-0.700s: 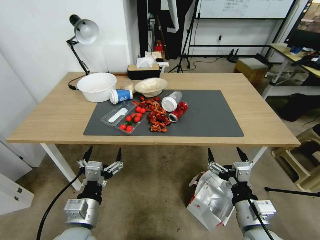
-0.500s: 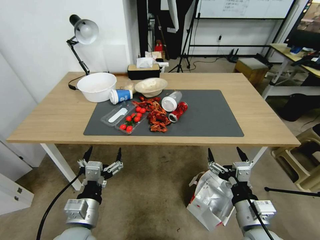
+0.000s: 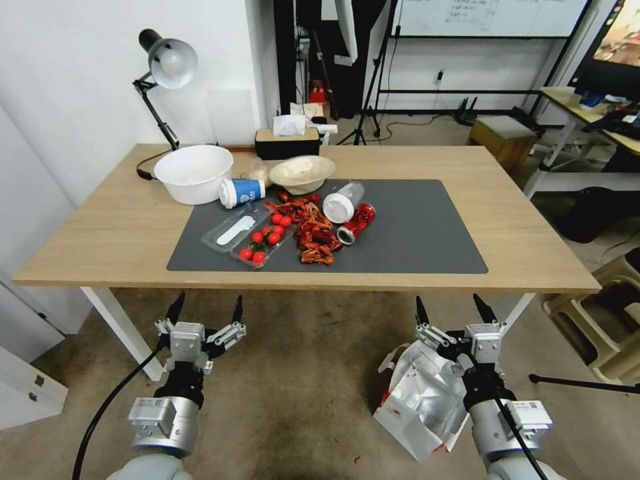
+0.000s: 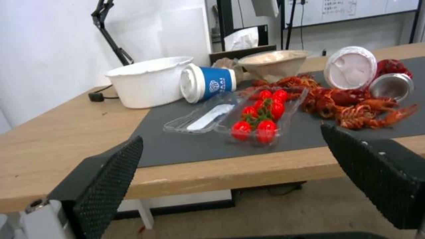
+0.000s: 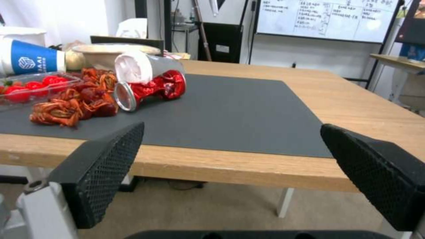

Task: Pick up the food delivery bag from the floor and place it on the table.

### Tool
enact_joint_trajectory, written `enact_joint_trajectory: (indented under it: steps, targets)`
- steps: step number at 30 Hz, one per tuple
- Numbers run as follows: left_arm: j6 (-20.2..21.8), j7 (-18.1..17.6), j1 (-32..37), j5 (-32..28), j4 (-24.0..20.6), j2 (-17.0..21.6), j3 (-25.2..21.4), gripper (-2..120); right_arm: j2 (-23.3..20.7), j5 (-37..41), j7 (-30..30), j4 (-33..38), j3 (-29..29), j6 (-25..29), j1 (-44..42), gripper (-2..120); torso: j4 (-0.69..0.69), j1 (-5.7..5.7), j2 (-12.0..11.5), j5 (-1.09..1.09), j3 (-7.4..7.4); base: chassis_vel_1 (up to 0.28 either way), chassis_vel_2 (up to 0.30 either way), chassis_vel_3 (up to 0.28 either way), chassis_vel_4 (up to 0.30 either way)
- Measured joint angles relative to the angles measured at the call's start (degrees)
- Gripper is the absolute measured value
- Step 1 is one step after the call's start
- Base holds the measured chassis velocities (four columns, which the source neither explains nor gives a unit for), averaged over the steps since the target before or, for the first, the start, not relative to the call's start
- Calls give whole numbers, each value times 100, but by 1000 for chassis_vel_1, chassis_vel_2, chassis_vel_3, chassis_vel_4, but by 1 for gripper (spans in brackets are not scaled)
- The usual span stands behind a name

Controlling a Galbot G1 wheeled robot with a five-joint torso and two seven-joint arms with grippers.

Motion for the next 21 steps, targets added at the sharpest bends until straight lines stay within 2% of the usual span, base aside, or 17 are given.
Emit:
enact_joint_trajectory:
  steps: [4, 5, 6, 7, 9, 10, 11, 12, 14, 21]
  targets:
    - [19, -14, 1, -16, -14, 6, 5, 100, 8, 7, -54, 45, 12, -57, -37, 100, 0, 0, 0, 0, 0, 0, 0, 0, 0]
    - [76, -54, 4, -66, -51, 24, 21, 100, 11, 11, -65, 59, 18, -70, -44, 100, 0, 0, 0, -1, 0, 0, 0, 0, 0]
    - [325, -233, 18, -288, -222, 106, 90, 100, 12, 19, -69, 62, 18, -74, -46, 100, 0, 0, 0, 1, 0, 0, 0, 0, 0]
    - [325, -233, 18, -288, -222, 106, 90, 100, 12, 19, -69, 62, 18, -74, -46, 100, 0, 0, 0, 1, 0, 0, 0, 0, 0]
    - [783, -560, 45, -690, -522, 257, 224, 100, 79, 129, -366, 373, 97, -391, -242, 100, 2, 1, 0, 3, 0, 0, 0, 0, 0]
    - [1311, -928, 73, -1150, -860, 430, 380, 100, 193, 299, -846, 877, 227, -892, -561, 100, -3, 0, 0, -5, 0, 0, 0, 0, 0]
    - [1530, -1087, 85, -1348, -1006, 503, 440, 100, 207, 320, -909, 937, 241, -962, -602, 100, -1, -1, 1, 0, 0, 0, 0, 0, 0]
    - [1530, -1087, 85, -1348, -1006, 503, 440, 100, 207, 320, -909, 937, 241, -962, -602, 100, -1, -1, 1, 0, 0, 0, 0, 0, 0]
    - [2202, -1562, 125, -1935, -1163, 717, 635, 100, 237, 302, -941, 980, 241, -998, -641, 100, 0, 0, 0, -1, 0, 0, 0, 0, 0]
    - [2255, -1735, 207, -1996, -1169, 713, 677, 100, 265, 260, -938, 983, 213, -983, -644, 100, 0, -1, 0, 0, 0, 0, 0, 0, 0]
